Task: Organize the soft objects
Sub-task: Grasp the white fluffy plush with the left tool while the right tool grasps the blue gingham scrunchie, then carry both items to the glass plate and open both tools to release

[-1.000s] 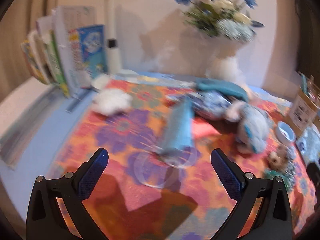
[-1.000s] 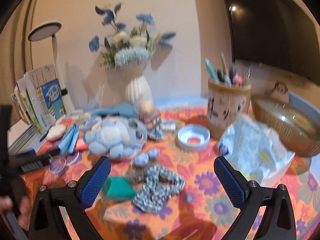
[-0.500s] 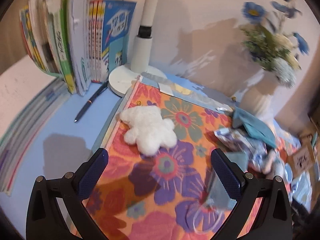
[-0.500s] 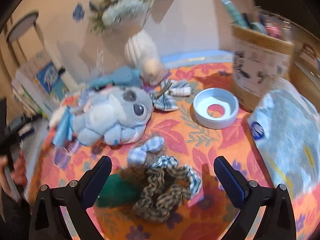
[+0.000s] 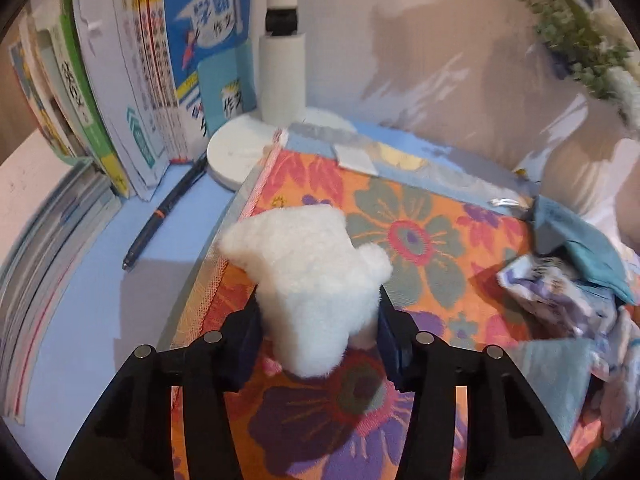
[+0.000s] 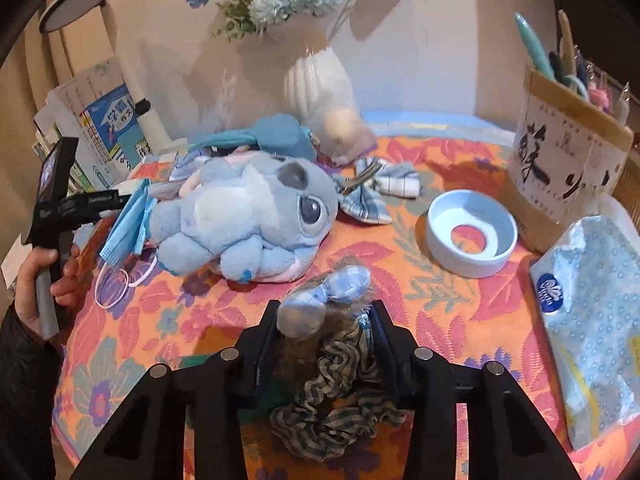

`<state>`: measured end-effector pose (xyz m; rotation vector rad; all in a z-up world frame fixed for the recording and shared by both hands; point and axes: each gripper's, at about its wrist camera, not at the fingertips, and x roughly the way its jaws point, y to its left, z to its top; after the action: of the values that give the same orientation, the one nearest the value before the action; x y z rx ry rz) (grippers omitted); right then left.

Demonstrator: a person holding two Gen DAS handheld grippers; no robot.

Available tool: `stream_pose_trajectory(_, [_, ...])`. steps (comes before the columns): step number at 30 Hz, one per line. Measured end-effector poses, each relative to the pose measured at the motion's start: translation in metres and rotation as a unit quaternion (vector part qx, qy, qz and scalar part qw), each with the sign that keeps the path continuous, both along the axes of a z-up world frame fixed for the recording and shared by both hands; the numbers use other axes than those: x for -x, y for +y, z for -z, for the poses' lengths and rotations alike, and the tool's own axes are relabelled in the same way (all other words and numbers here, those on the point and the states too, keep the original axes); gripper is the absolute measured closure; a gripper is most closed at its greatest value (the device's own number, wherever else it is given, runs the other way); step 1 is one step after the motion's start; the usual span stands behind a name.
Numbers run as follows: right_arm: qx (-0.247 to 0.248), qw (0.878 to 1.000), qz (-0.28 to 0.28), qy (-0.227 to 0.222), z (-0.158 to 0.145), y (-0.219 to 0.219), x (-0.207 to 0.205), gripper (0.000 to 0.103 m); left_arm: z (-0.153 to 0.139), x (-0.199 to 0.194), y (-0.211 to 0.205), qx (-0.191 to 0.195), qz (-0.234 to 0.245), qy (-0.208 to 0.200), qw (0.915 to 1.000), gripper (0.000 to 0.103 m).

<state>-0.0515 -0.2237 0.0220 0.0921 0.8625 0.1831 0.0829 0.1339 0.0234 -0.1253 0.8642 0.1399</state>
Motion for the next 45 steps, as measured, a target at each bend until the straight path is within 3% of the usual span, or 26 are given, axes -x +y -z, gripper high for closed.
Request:
stream_pose_trajectory(7, [-0.045, 0.998, 0.015, -0.045, -0.022, -0.016, 0.014, 0.062, -0.060, 0.056, -0.029, 0.021, 0.064, -0.078, 0.9947, 0.056])
stream_pose_trajectory(11, [-0.060, 0.996, 0.023, -0.062, -0.040, -0.021, 0.023, 0.062, -0.092, 0.089, -0.062, 0.040, 0.108, -0.112, 0.9869, 0.056])
stream_pose_trajectory(15, [-0.067, 0.992, 0.039, -0.100, -0.073, -0.036, 0.042, 0.062, -0.124, 0.113, -0.109, 0.027, 0.155, -0.140, 0.9777, 0.056])
stream_pose_trajectory(20, [-0.072, 0.982, 0.084, -0.154, -0.126, -0.086, 0.072, 0.061, -0.169, 0.133, -0.178, 0.030, 0.223, -0.175, 0.9585, 0.056])
stream_pose_trajectory(24, [-0.088, 0.967, 0.154, -0.183, -0.155, -0.144, 0.095, 0.061, -0.189, 0.141, -0.249, 0.061, 0.295, -0.184, 0.9355, 0.056])
stream_pose_trajectory(28, [-0.085, 0.952, 0.234, -0.178, -0.160, -0.198, 0.114, 0.061, -0.190, 0.142, -0.332, 0.069, 0.359, -0.171, 0.9151, 0.056])
stream_pose_trajectory(33, [-0.090, 0.938, 0.299, -0.150, -0.145, -0.252, 0.127, 0.061, -0.167, 0.135, -0.420, 0.091, 0.421, -0.123, 0.8943, 0.056])
stream_pose_trajectory(39, [-0.103, 0.931, 0.336, -0.101, -0.114, -0.293, 0.119, 0.060, -0.133, 0.121, -0.476, 0.116, 0.454, -0.072, 0.8806, 0.055])
stream_pose_trajectory(41, [-0.101, 0.931, 0.339, -0.091, -0.108, -0.297, 0.114, 0.058, -0.125, 0.119, -0.484, 0.121, 0.463, -0.066, 0.8757, 0.052])
stream_pose_trajectory(42, [-0.100, 0.932, 0.339, -0.087, -0.105, -0.299, 0.114, 0.055, -0.122, 0.119, -0.488, 0.124, 0.467, -0.065, 0.8729, 0.044])
stream_pose_trajectory(44, [-0.103, 0.932, 0.338, -0.077, -0.102, -0.301, 0.109, 0.037, -0.119, 0.118, -0.492, 0.128, 0.466, -0.063, 0.8730, 0.028])
stream_pose_trajectory(45, [-0.103, 0.931, 0.340, -0.078, -0.102, -0.301, 0.109, 0.036, -0.118, 0.118, -0.492, 0.130, 0.465, -0.066, 0.8733, 0.024])
